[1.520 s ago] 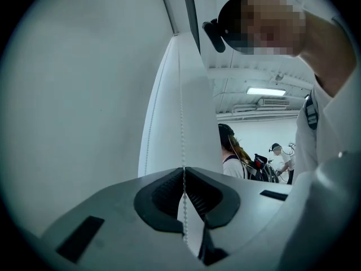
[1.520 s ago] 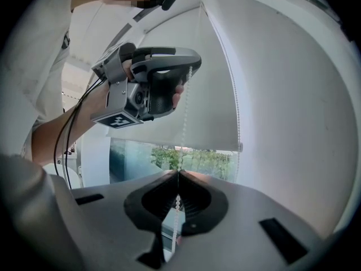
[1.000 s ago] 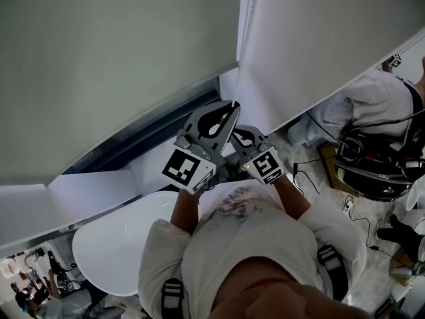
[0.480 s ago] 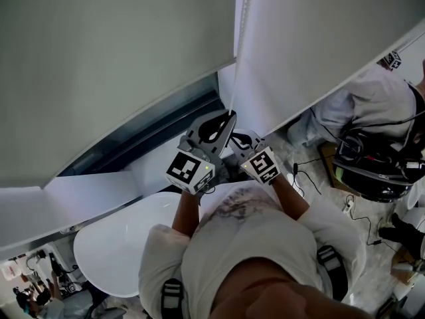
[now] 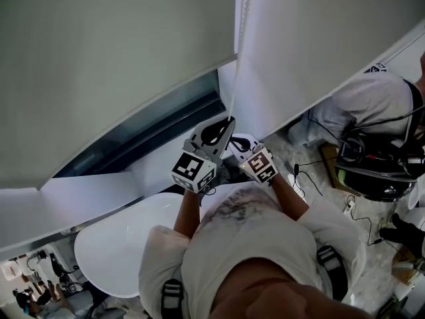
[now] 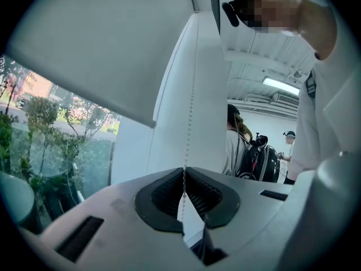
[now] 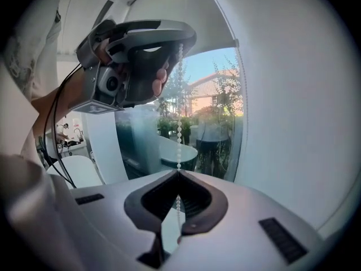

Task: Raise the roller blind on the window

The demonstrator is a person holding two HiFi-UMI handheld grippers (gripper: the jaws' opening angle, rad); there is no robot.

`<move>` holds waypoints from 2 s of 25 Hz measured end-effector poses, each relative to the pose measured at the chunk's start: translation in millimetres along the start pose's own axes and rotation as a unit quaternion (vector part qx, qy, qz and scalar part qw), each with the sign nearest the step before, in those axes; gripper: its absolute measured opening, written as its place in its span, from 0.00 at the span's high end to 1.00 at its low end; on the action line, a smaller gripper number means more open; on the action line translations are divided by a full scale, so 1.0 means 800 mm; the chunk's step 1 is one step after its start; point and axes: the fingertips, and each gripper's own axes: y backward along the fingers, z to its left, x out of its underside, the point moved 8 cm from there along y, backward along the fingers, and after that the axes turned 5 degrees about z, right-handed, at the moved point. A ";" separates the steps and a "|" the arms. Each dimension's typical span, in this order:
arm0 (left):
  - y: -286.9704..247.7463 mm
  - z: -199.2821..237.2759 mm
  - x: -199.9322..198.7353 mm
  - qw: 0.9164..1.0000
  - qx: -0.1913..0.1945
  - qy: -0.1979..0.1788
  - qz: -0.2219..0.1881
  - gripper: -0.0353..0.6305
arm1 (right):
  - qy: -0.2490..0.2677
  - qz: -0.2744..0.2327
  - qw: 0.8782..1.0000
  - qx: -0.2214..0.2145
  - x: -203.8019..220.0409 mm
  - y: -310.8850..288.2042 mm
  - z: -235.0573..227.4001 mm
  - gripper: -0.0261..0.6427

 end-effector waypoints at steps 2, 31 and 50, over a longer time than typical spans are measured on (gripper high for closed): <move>-0.001 0.001 0.010 1.000 -0.001 0.006 0.006 0.93 | -0.003 0.011 1.000 -0.002 0.009 -0.002 0.000 0.87; -0.001 0.007 0.048 1.000 0.000 0.018 0.022 0.92 | -0.033 -0.114 0.992 0.051 -0.096 0.102 -0.022 0.73; 0.004 -0.003 0.043 1.000 -0.006 0.015 0.015 0.93 | 0.038 -0.279 0.959 0.017 -0.337 0.185 -0.021 0.77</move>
